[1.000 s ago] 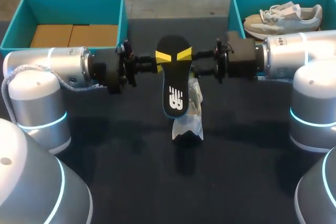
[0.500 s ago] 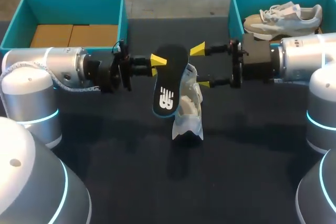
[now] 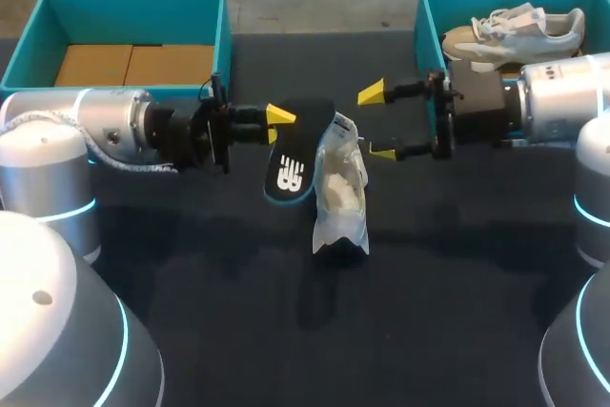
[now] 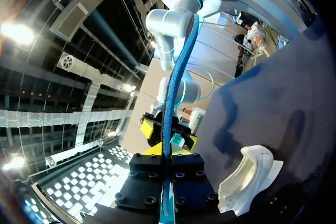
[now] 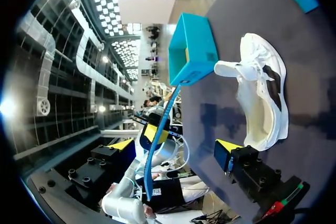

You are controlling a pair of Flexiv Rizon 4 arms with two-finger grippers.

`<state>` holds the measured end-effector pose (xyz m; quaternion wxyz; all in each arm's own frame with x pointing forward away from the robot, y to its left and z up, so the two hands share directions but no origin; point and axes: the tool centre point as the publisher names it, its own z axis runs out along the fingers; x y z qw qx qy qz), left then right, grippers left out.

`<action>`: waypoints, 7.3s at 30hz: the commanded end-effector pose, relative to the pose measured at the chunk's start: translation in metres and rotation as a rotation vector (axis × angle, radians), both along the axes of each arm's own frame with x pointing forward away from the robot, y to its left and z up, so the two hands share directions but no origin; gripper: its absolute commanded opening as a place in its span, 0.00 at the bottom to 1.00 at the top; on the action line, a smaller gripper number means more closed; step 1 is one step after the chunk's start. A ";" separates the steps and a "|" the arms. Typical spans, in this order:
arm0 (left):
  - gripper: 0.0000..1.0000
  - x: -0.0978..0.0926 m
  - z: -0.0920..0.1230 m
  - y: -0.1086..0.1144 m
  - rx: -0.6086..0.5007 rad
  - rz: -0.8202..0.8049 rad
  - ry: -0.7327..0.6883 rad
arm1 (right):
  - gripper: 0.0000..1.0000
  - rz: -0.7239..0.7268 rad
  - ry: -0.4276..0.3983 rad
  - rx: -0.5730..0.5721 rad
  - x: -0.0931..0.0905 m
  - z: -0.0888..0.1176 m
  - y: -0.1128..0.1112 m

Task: Take the shoe out of the shoebox, open the shoe tongue, remove and reinsert the insole, then place the shoe into the shoebox

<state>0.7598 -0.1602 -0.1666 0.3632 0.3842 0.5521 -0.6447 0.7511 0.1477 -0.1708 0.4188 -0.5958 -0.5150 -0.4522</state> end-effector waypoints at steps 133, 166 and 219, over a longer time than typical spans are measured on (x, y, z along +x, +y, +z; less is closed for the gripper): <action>0.00 -0.029 -0.053 -0.013 -0.075 -0.101 0.607 | 1.00 0.099 -0.308 -0.485 -0.040 -0.109 -0.036; 0.00 -0.026 -0.068 -0.024 -0.036 -0.128 0.612 | 1.00 0.191 -0.385 -0.605 -0.008 -0.152 -0.034; 0.00 -0.005 -0.110 -0.045 0.046 -0.150 0.616 | 1.00 0.112 -0.403 -0.605 -0.015 -0.160 -0.032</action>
